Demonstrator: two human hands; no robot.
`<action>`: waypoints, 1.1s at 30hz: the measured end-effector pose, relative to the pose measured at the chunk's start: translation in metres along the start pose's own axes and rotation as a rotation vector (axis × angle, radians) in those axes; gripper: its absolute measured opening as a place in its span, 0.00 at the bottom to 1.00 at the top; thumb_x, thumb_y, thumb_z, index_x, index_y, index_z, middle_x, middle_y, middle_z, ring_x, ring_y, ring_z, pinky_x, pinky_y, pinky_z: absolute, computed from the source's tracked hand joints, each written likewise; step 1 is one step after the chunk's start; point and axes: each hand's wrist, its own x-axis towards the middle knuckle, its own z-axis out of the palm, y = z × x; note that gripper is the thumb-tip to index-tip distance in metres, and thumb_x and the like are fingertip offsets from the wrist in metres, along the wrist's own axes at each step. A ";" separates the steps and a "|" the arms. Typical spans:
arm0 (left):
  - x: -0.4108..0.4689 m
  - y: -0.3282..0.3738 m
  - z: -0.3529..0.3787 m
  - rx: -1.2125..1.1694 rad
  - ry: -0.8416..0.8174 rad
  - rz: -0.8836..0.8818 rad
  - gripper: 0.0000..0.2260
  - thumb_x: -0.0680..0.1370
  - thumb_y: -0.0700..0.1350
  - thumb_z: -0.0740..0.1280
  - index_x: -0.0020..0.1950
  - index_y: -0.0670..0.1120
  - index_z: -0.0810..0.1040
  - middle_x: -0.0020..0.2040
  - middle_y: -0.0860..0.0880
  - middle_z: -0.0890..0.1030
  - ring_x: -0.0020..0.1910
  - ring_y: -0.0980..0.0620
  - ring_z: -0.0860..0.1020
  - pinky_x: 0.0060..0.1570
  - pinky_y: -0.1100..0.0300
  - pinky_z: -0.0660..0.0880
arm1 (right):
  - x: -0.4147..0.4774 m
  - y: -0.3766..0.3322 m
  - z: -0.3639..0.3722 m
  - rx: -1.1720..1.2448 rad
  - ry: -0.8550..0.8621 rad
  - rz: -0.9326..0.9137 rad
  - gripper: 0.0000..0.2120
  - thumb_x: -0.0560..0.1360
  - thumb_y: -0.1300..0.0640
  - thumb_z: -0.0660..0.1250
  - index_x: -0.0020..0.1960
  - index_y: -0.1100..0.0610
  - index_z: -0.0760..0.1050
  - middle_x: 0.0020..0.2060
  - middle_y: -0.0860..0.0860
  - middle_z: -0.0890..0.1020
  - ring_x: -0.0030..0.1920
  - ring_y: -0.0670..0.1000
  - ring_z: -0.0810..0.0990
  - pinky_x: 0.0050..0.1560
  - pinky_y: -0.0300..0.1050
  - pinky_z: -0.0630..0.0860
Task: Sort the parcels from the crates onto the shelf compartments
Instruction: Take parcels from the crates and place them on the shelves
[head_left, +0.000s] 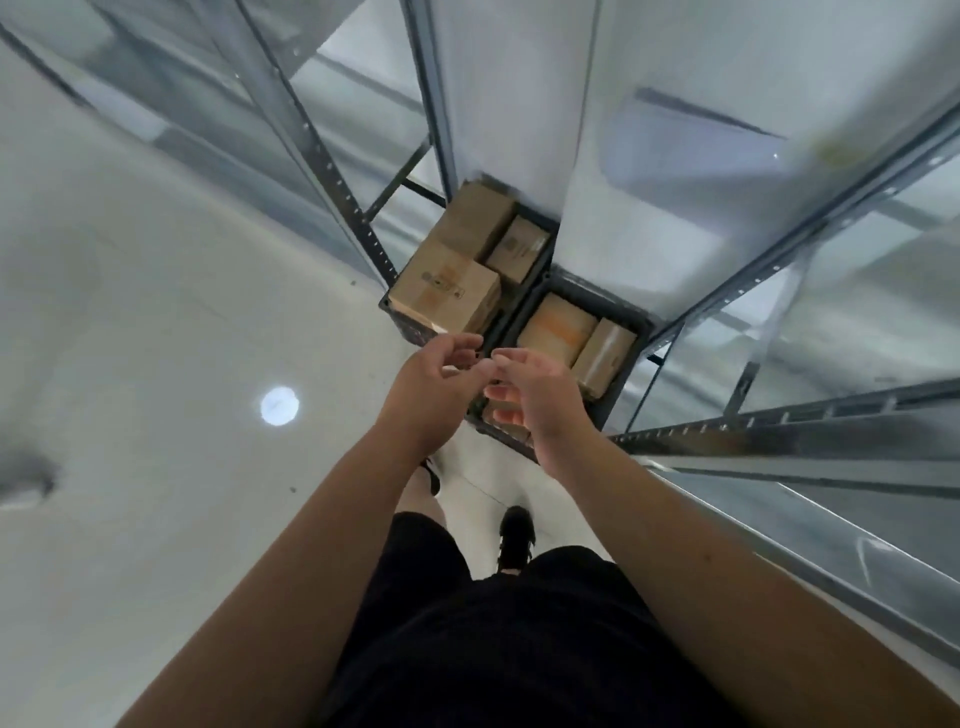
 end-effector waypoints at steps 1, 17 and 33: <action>0.016 0.003 0.002 0.010 -0.041 0.003 0.16 0.82 0.53 0.71 0.69 0.53 0.79 0.60 0.56 0.81 0.57 0.59 0.79 0.49 0.63 0.75 | 0.009 -0.003 -0.003 0.011 0.032 0.015 0.07 0.84 0.53 0.67 0.58 0.52 0.82 0.53 0.55 0.87 0.55 0.55 0.85 0.60 0.56 0.83; 0.263 -0.002 0.071 0.320 -0.638 -0.119 0.09 0.82 0.53 0.70 0.61 0.56 0.79 0.59 0.54 0.83 0.59 0.53 0.80 0.65 0.50 0.76 | 0.177 0.032 -0.039 0.294 0.587 0.336 0.11 0.82 0.52 0.69 0.63 0.54 0.80 0.40 0.50 0.81 0.43 0.50 0.80 0.49 0.50 0.82; 0.408 -0.258 0.221 0.421 -0.614 -0.537 0.27 0.78 0.56 0.71 0.76 0.51 0.75 0.69 0.49 0.79 0.66 0.48 0.78 0.70 0.44 0.75 | 0.404 0.246 -0.101 -0.187 0.375 0.595 0.20 0.83 0.52 0.69 0.71 0.60 0.77 0.62 0.57 0.83 0.59 0.57 0.83 0.59 0.50 0.78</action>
